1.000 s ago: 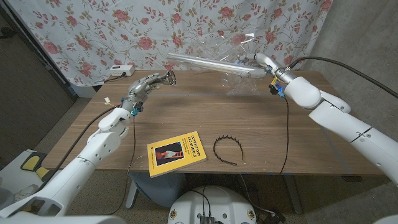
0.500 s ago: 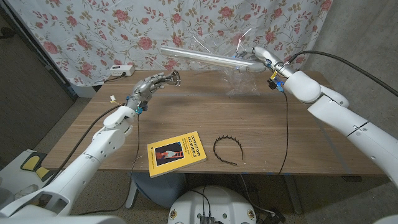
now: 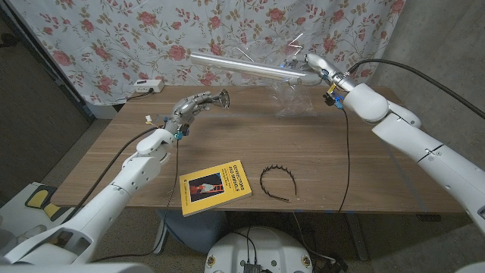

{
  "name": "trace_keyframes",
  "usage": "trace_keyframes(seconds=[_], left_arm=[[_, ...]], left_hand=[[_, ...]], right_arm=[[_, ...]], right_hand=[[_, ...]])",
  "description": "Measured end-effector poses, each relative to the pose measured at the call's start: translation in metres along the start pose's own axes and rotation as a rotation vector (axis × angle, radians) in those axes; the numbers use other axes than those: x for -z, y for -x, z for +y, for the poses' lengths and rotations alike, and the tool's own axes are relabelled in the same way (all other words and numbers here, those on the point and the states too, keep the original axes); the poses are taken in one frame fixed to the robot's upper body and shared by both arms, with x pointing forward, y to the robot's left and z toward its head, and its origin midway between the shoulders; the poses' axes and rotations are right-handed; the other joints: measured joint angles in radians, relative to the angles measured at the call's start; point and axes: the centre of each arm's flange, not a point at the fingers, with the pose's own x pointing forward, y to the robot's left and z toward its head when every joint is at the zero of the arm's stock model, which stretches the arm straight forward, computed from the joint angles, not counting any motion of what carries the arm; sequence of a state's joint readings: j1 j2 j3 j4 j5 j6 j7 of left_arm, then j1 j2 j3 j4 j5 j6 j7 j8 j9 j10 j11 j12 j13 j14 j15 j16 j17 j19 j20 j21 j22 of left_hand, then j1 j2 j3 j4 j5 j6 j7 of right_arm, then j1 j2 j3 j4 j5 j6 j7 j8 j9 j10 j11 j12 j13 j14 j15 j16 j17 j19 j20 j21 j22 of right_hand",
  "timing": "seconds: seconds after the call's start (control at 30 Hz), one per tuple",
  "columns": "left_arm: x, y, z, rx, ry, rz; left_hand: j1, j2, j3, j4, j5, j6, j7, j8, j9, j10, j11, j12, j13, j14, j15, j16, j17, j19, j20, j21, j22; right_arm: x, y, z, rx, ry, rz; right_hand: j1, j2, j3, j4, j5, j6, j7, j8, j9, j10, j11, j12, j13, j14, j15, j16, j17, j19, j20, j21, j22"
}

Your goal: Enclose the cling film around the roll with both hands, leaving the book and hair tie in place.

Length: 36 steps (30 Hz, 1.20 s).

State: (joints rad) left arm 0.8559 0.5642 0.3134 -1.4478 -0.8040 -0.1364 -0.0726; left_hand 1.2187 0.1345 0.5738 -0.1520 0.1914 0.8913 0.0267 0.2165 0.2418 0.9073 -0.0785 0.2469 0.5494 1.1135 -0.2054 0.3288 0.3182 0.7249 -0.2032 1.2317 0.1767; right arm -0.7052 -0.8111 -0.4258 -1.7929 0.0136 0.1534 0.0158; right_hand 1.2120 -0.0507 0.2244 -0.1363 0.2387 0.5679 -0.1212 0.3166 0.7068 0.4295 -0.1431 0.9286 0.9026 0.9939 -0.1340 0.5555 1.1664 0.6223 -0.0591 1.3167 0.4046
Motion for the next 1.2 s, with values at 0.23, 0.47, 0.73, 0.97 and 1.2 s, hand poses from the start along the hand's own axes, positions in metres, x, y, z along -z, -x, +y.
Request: trace_keyframes(seconds=[0.23,0.47,0.73,0.97,1.2], left_arm=[[0.007,-0.008,-0.012,0.034,0.001,0.018],[0.011,-0.016,-0.020,0.058,0.004,0.029],[0.013,-0.024,-0.028,0.080,0.002,0.039],[0.017,-0.031,-0.035,0.101,-0.003,0.054],[0.018,-0.041,-0.043,0.128,-0.006,0.064]], left_hand=[[0.000,0.000,0.000,0.000,-0.002,0.000,0.000,0.000,0.000,0.000,0.000,0.000,0.000,0.000,0.000,0.000,0.000,0.000,0.000,0.004,0.000],[0.000,0.000,0.000,0.000,0.001,0.000,0.000,0.000,0.000,0.000,0.000,0.000,0.005,0.000,0.000,0.000,0.000,0.000,0.000,0.004,0.000],[0.000,0.000,0.000,0.000,0.001,0.000,0.000,0.000,0.000,0.000,0.000,0.000,0.005,0.000,0.000,0.000,0.004,0.000,0.000,0.004,0.000],[0.000,0.000,0.000,0.000,0.001,0.000,0.000,0.000,0.000,0.000,0.000,-0.008,0.005,0.000,0.000,0.000,0.004,-0.001,0.002,0.004,0.000],[0.000,0.000,0.000,0.000,0.001,0.000,0.000,0.000,0.000,0.000,0.000,-0.008,0.002,0.000,0.000,-0.004,0.005,-0.002,0.001,0.004,0.000]], right_arm=[[-0.002,-0.003,0.000,-0.004,-0.002,-0.010],[-0.004,-0.004,0.001,-0.016,-0.005,-0.020],[-0.010,-0.005,0.006,-0.036,-0.024,-0.041],[-0.016,-0.007,0.016,-0.062,-0.049,-0.065],[-0.021,-0.009,0.024,-0.086,-0.075,-0.085]], right_hand=[[0.000,0.000,0.008,0.000,0.000,0.000,0.000,-0.006,0.000,0.000,0.000,0.000,0.001,0.002,-0.002,-0.007,0.000,-0.006,0.001,0.005,-0.011],[0.000,0.000,0.008,0.000,0.000,0.000,0.000,-0.009,0.000,0.000,0.000,-0.001,0.002,0.002,-0.002,-0.007,0.000,-0.007,0.000,0.015,-0.020],[0.000,0.000,0.009,-0.002,0.000,0.000,0.000,-0.010,0.000,-0.002,0.002,0.004,0.001,0.003,-0.003,-0.010,0.000,-0.007,0.000,0.026,-0.033],[0.000,0.000,0.014,-0.003,0.000,0.000,0.000,-0.014,0.000,-0.002,0.002,0.004,0.003,0.003,-0.003,-0.010,0.000,-0.016,0.002,0.030,-0.043],[0.000,0.000,0.015,-0.001,0.000,0.000,0.000,-0.017,0.000,-0.004,0.004,0.004,0.000,0.003,-0.003,-0.011,0.000,-0.016,0.002,0.038,-0.051]])
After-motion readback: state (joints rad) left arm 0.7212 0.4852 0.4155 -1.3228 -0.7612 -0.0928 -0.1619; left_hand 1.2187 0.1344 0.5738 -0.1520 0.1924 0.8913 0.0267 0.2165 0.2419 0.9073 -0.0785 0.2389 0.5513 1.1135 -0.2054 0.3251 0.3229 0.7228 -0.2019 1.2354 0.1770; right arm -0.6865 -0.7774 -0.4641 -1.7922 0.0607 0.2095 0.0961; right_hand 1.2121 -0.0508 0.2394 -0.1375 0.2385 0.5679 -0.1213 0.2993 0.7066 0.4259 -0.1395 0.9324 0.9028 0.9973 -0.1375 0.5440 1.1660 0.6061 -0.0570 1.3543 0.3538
